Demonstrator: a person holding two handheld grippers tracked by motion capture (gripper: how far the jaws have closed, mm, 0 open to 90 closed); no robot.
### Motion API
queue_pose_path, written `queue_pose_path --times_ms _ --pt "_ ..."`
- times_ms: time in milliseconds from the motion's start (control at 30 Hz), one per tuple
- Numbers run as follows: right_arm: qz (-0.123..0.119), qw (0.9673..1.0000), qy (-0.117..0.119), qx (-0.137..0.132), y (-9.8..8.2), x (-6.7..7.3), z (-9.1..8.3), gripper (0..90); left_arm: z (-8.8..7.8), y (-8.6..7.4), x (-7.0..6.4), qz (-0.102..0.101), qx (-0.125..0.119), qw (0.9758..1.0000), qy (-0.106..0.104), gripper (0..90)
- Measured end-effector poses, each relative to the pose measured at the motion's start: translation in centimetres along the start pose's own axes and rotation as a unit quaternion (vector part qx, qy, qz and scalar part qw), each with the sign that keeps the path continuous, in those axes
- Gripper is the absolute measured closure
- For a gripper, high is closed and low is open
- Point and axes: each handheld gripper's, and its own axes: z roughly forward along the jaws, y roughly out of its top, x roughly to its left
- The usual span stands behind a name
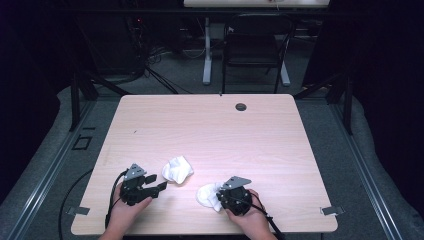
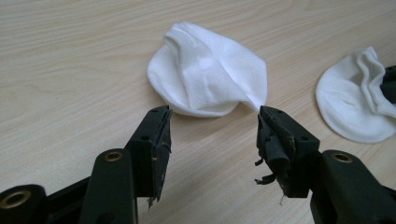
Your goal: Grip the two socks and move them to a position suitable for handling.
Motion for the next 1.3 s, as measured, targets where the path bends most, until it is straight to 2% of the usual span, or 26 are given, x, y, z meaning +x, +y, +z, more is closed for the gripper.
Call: queue_pose_path --times_ms 100,167,367,467,533,633,700,733,833,867,967,1067,1167,1200,1300 --pt "-0.004 1.0000 0.002 0.003 0.0 0.4 0.0 79.8 0.1 0.0 0.0 0.001 0.003 1.0000 0.004 45.2" --pt "0.001 1.0000 0.008 0.004 0.1 1.1 0.1 79.8 0.2 -0.1 -0.1 -0.002 0.001 0.9999 0.011 45.3" --pt "-0.006 0.9999 0.010 0.004 0.2 2.0 0.3 79.9 0.3 0.1 -0.2 -0.003 0.004 0.9999 0.013 45.4" --pt "-0.008 0.9999 0.013 -0.003 0.1 2.6 0.5 80.1 0.5 0.4 -0.3 -0.012 0.001 0.9998 0.018 46.9" --pt "-0.005 0.9999 0.012 -0.007 0.1 2.8 0.5 80.1 0.8 1.2 -0.3 -0.026 -0.002 0.9994 0.020 47.6" --pt "-0.007 0.9999 0.013 -0.003 0.1 3.2 0.5 80.1 1.2 1.8 -0.4 -0.029 0.000 0.9993 0.022 47.6" --pt "-0.009 0.9999 0.009 -0.004 0.1 3.4 0.5 80.1 1.8 2.2 -0.6 -0.028 0.003 0.9993 0.026 47.1" --pt "-0.011 0.9999 0.011 -0.006 0.1 3.6 0.6 79.9 2.8 2.6 -0.8 -0.028 0.008 0.9990 0.033 47.0" --pt "-0.010 0.9998 0.016 -0.005 0.1 3.7 0.4 78.6 4.3 2.9 -1.0 -0.021 0.026 0.9988 0.036 47.2" --pt "-0.007 0.9998 0.017 -0.012 0.1 3.7 0.4 78.3 4.8 3.0 -1.0 -0.022 0.032 0.9985 0.038 47.5" --pt "-0.004 0.9997 0.020 -0.014 0.2 3.7 0.0 77.9 5.5 3.0 -1.0 -0.017 0.040 0.9983 0.038 48.1" --pt "0.003 0.9989 0.024 -0.039 0.6 3.6 -1.1 77.7 6.4 3.0 -0.9 -0.014 0.048 0.9980 0.038 49.0" --pt "0.005 0.9985 0.021 -0.051 0.8 3.4 -1.6 77.6 6.7 3.1 -1.0 -0.004 0.048 0.9981 0.038 49.3" --pt "0.008 0.9984 0.021 -0.051 0.8 3.2 -1.7 77.3 7.1 3.2 -1.1 0.003 0.046 0.9982 0.038 49.4" --pt "0.012 0.9987 0.024 -0.044 0.8 2.8 -1.7 76.5 7.6 3.5 -1.4 0.005 0.042 0.9986 0.033 49.8"
